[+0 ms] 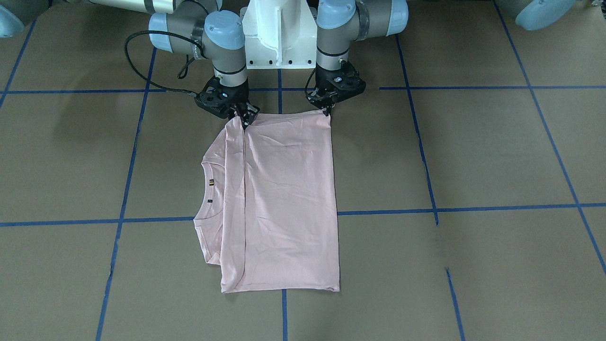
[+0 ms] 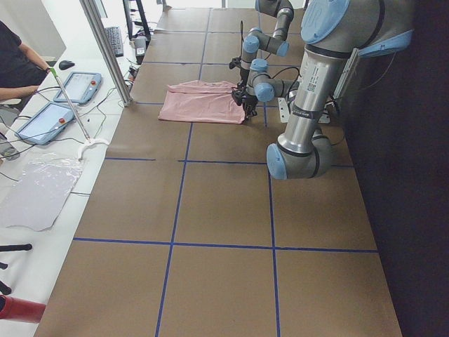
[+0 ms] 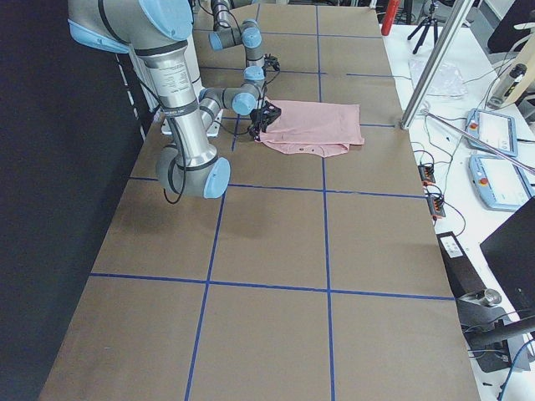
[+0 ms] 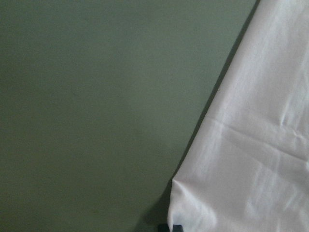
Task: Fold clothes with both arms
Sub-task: 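Grasp the shirt's two near corners with the left and right grippers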
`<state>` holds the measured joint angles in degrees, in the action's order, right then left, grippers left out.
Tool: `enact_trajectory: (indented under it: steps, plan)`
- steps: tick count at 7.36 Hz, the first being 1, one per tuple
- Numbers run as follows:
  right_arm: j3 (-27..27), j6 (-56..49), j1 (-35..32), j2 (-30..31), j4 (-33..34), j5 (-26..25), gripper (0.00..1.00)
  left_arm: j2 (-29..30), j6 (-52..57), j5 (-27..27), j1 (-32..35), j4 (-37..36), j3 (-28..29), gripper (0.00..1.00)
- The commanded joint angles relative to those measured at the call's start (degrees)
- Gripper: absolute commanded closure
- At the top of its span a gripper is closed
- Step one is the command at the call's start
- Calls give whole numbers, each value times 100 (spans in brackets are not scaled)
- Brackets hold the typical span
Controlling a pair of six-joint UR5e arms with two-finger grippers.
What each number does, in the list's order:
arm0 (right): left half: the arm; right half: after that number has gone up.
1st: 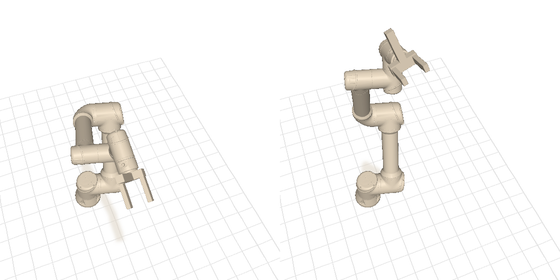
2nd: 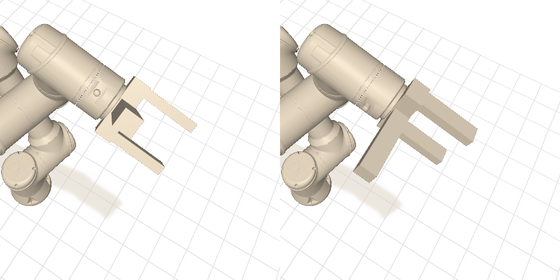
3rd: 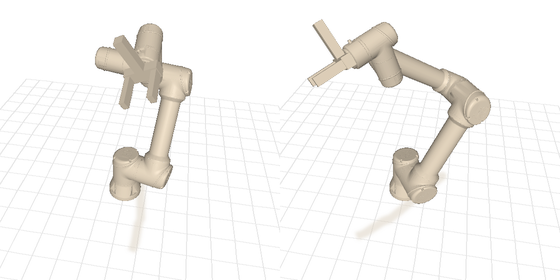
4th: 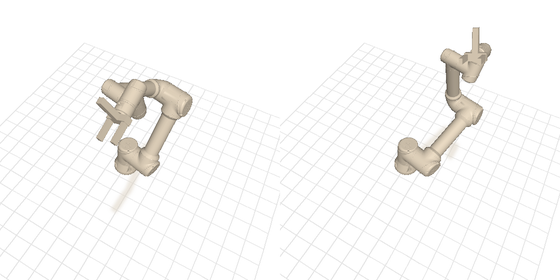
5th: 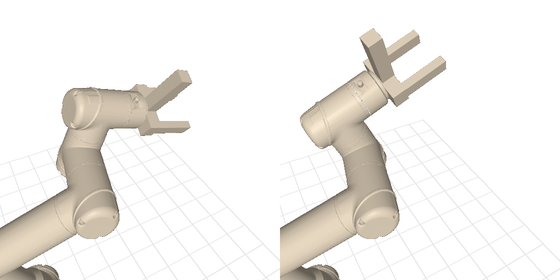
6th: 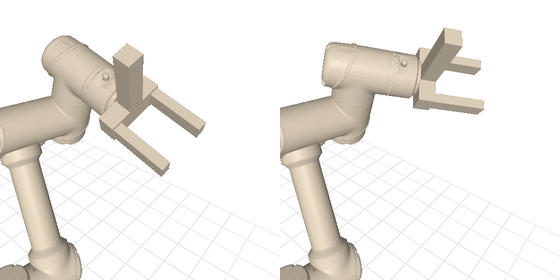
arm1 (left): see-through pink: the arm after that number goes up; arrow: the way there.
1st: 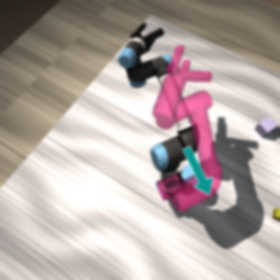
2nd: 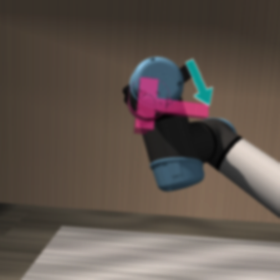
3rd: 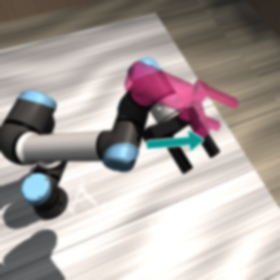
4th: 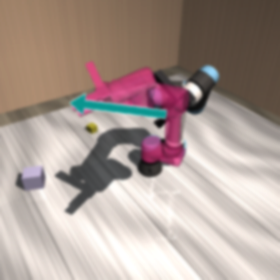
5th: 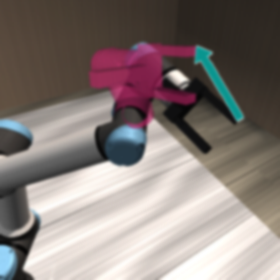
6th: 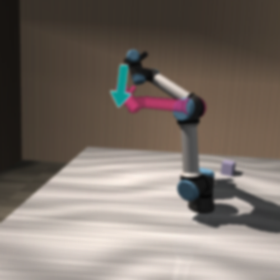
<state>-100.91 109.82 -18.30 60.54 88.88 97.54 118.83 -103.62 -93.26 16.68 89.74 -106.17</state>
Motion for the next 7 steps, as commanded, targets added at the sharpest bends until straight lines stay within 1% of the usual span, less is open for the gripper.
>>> enact_trajectory:
  steps: [1,4,5,7]
  plan:
    - [1,-5,1,-33,-11,2,100,0,0,1,-7,9,8,100]
    - [-16,-13,1,-33,-11,2,100,0,0,-8,-16,0,8,100]
    - [-147,-31,-7,-7,-11,11,100,9,0,1,-16,0,-27,100]
    - [-359,-40,-25,37,-11,46,100,-9,70,-26,-16,-44,-333,100]
